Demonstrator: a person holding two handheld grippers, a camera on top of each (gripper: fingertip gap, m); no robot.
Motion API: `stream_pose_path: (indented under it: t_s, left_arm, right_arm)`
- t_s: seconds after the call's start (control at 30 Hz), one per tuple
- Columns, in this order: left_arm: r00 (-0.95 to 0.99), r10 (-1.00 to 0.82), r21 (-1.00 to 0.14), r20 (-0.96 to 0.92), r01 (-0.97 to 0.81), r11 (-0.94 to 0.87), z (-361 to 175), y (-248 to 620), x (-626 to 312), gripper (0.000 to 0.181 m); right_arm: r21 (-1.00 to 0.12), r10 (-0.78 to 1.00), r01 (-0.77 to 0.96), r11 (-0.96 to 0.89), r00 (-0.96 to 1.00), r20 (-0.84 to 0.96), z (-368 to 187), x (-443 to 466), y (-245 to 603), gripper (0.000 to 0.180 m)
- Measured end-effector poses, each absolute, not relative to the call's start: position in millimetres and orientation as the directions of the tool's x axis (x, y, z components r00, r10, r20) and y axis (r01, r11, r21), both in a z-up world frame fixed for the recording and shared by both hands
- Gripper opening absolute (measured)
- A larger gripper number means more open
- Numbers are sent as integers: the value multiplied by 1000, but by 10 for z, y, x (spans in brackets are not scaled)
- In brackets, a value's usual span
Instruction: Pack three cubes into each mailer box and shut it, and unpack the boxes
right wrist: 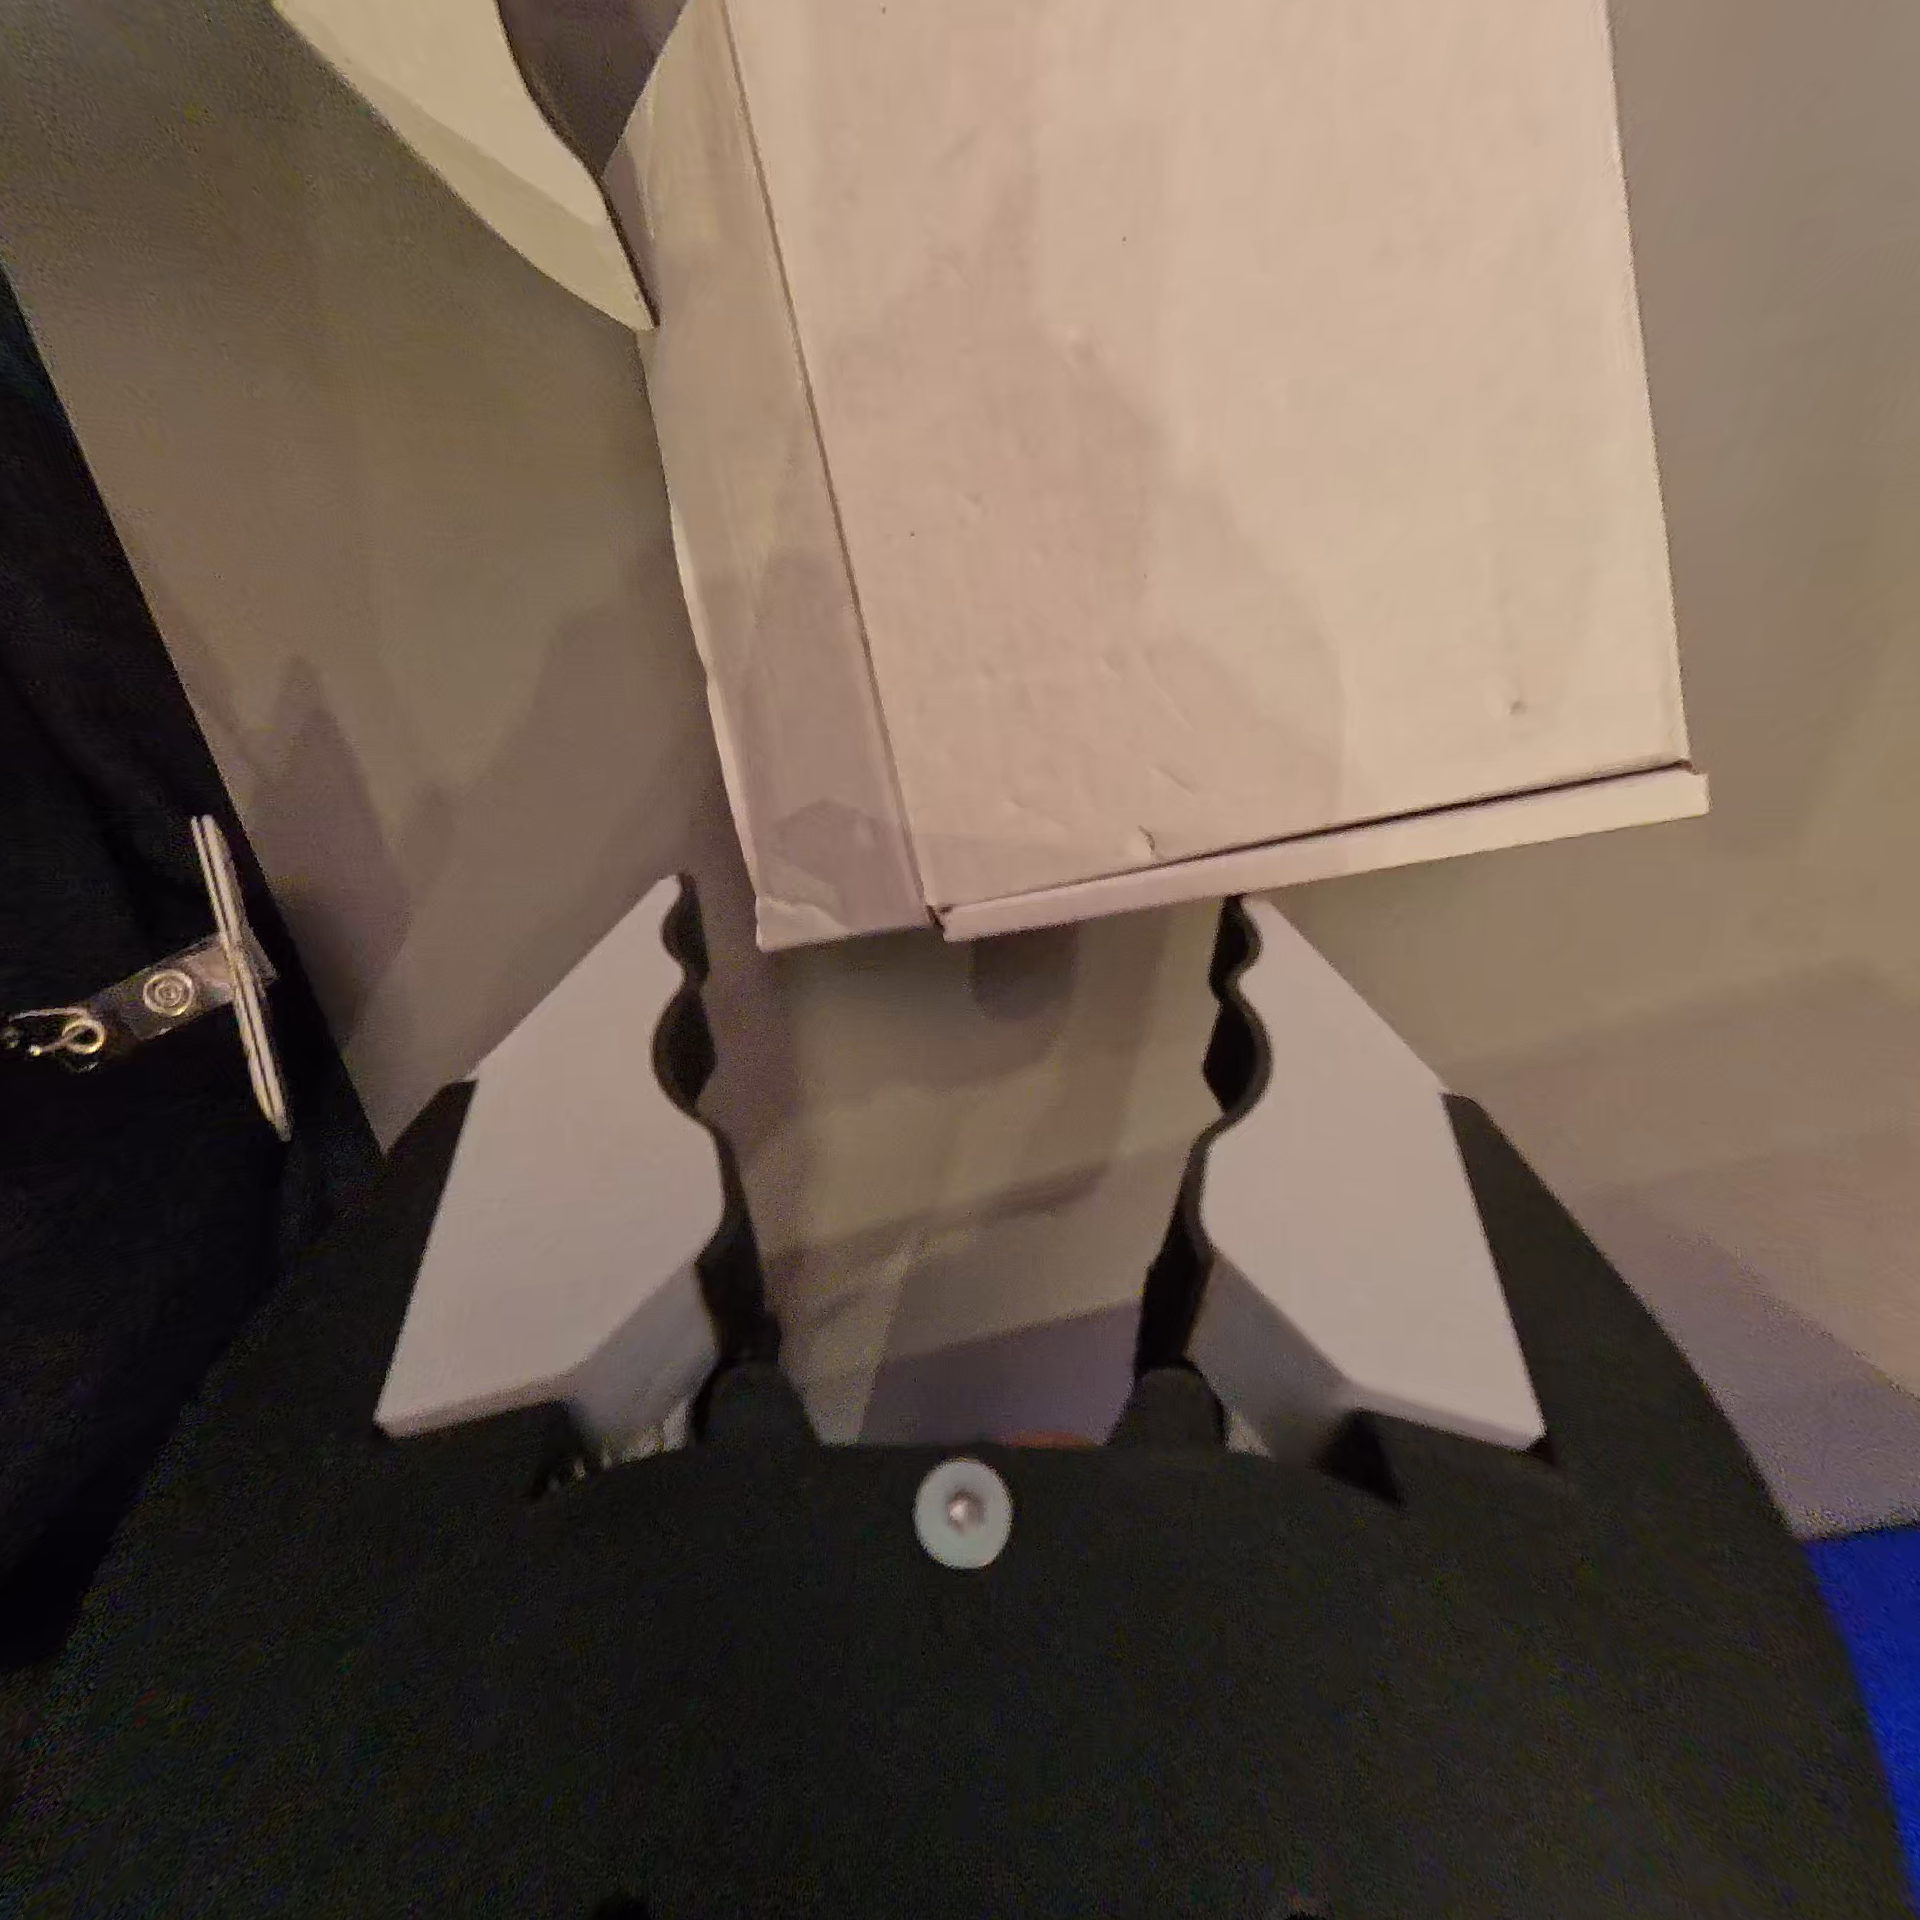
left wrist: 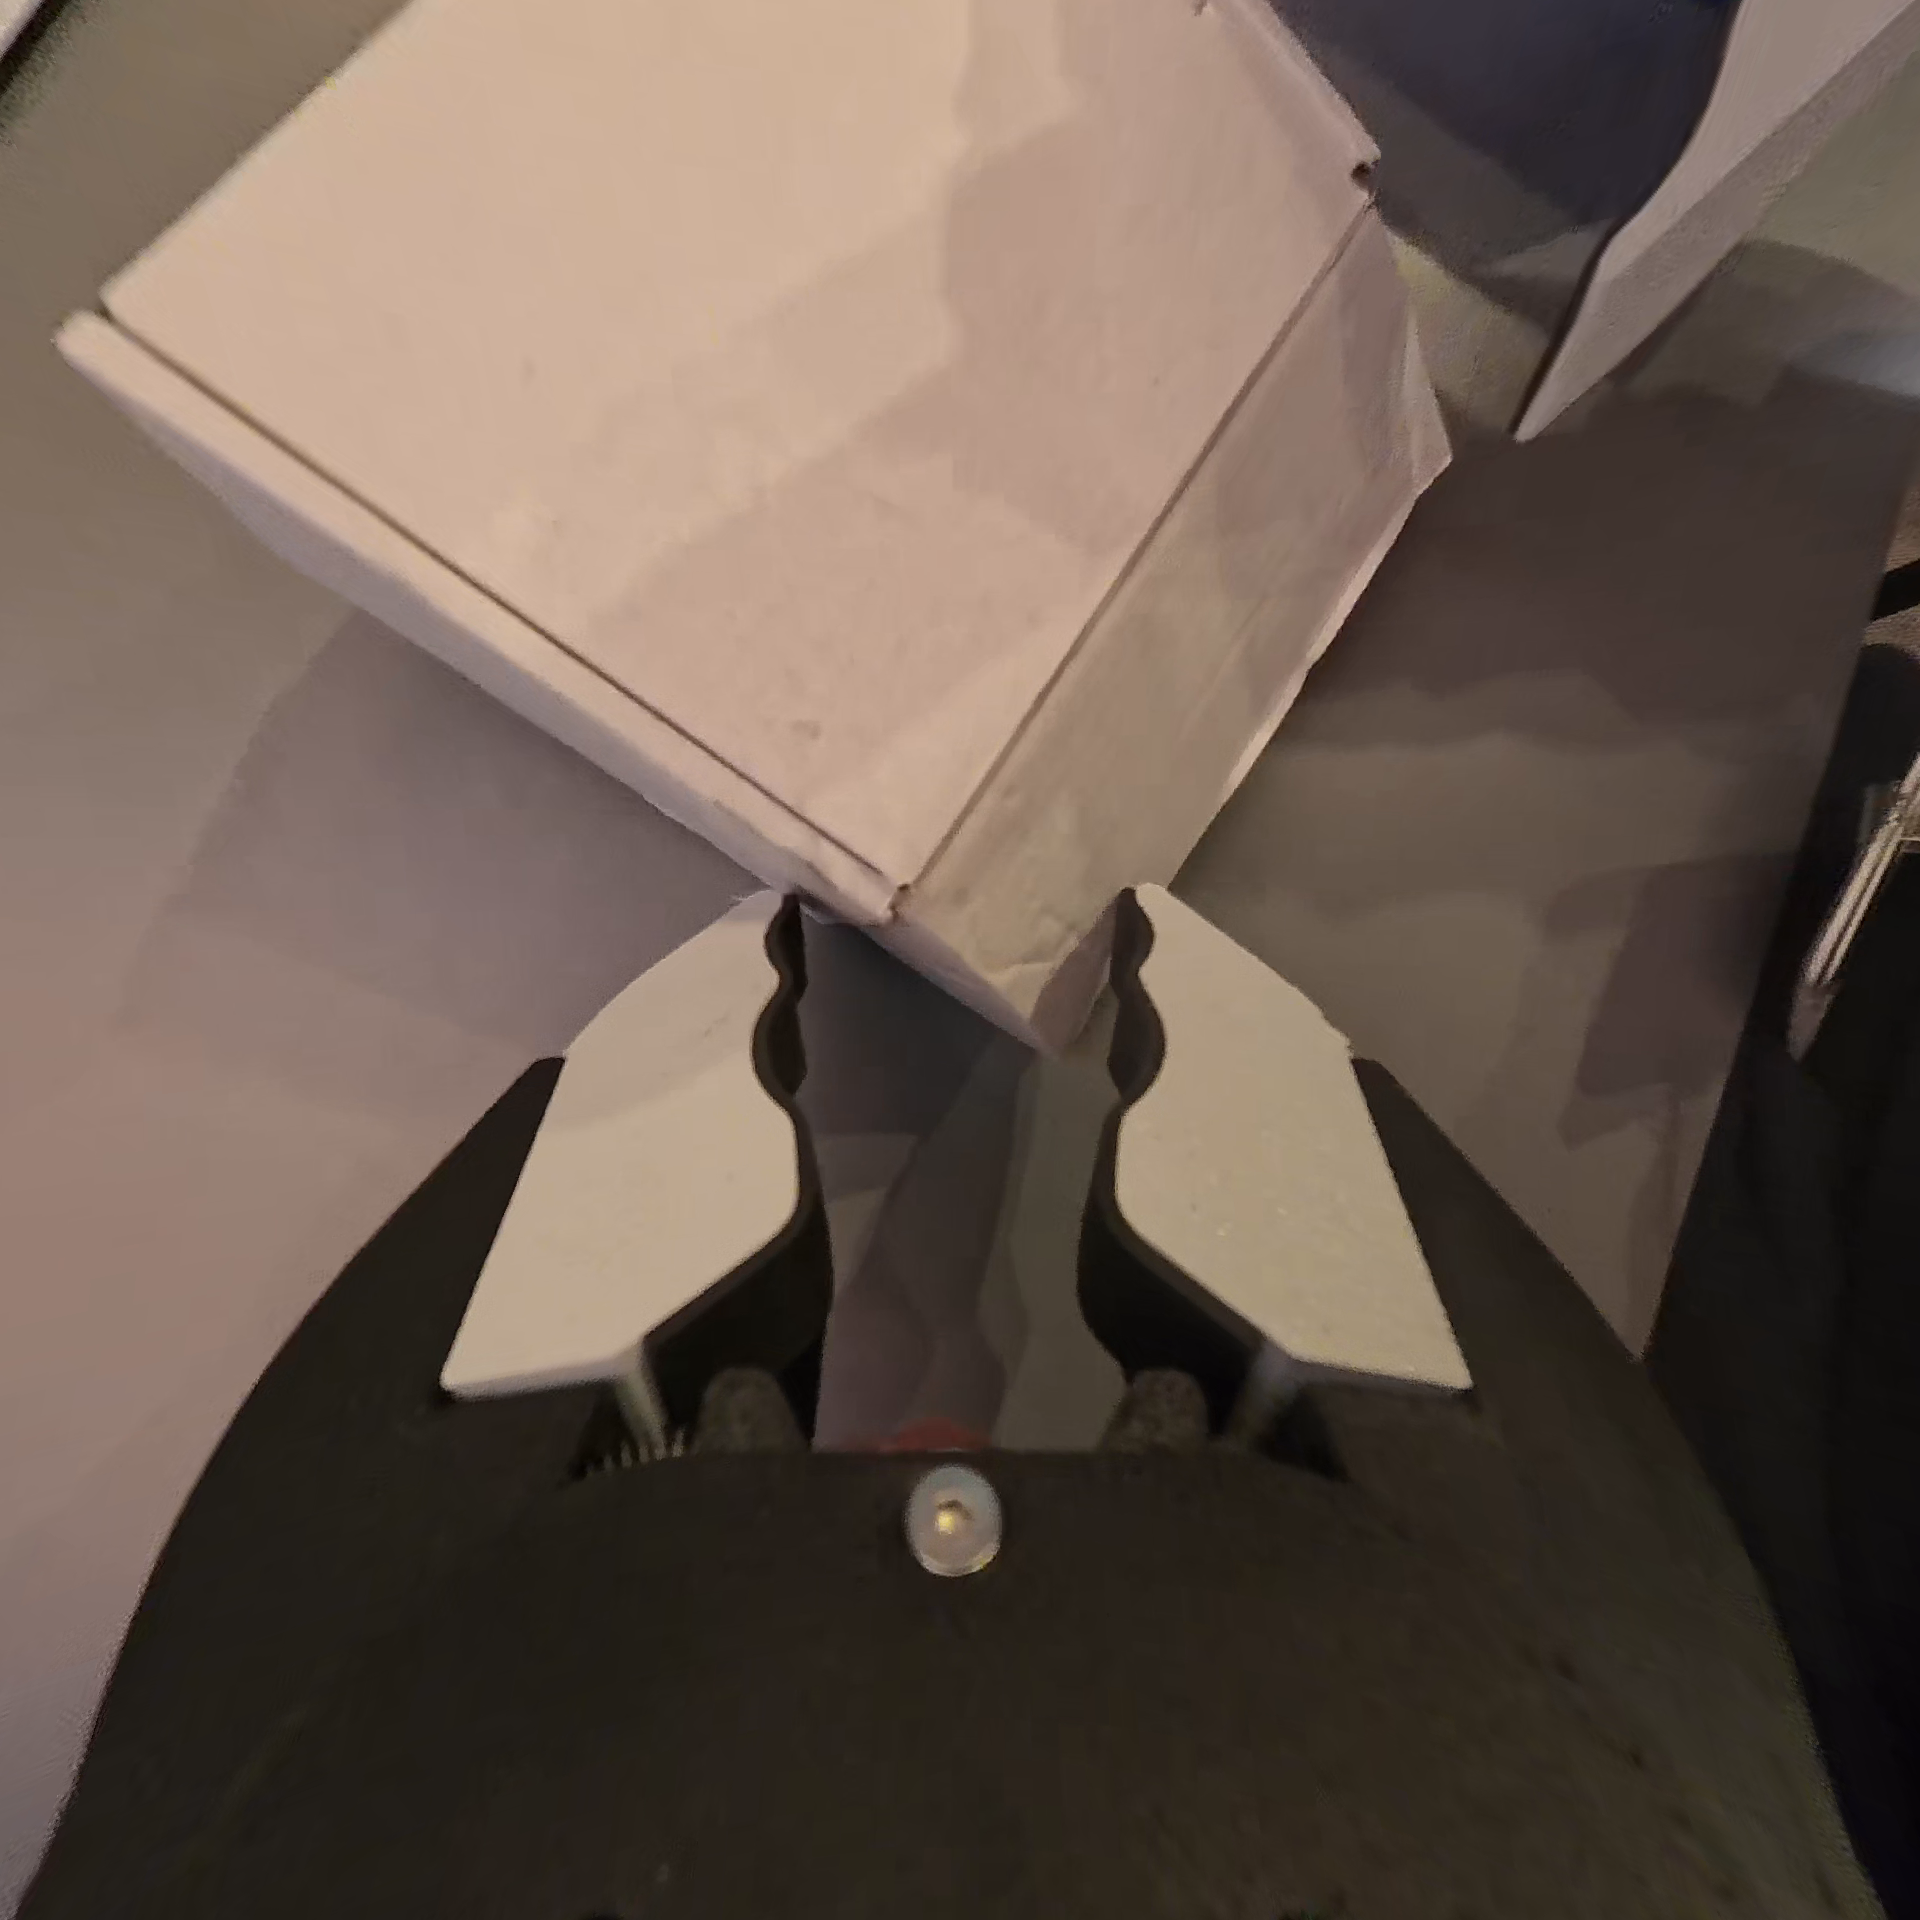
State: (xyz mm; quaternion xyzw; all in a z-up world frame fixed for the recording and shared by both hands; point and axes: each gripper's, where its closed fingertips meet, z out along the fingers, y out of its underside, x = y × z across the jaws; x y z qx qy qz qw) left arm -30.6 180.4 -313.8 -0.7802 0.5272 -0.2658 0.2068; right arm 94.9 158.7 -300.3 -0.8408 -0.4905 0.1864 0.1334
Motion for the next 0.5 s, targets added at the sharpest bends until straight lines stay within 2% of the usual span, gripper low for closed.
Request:
stream_pose_path:
  t_s: [0.03,0.1,0.2,0.27,0.3,0.4,0.5]
  left_arm:
    - [301,-932,-596,201,-718,-360,-3146,1792,-314,56]
    - [304,-927,-591,220,-715,-374,-3153,1771,-311,56]
    - [309,-921,-590,237,-707,-389,-3149,1758,-304,55]
    - [308,-918,-587,248,-707,-395,-3150,1744,-298,55]
    - [305,-915,-585,263,-704,-403,-3145,1734,-290,54]
    - [314,-911,-576,268,-705,-413,-3148,1734,-281,53]
    - [331,-900,-570,282,-697,-435,-3148,1734,-271,53]
  right_arm:
    - [-379,872,786,-489,458,-175,-3027,1007,1547,89]
    - [-348,845,769,-535,488,-221,-3034,1055,1428,90]
    - [-341,783,710,-616,505,-362,-2994,994,1179,60]
    - [-382,764,667,-640,502,-404,-2987,902,1157,39]
    - [-376,760,664,-646,518,-391,-3035,916,1188,45]
    - [-395,764,655,-644,522,-380,-3084,894,1253,26]
    - [-391,750,641,-660,536,-388,-3090,898,1289,21]
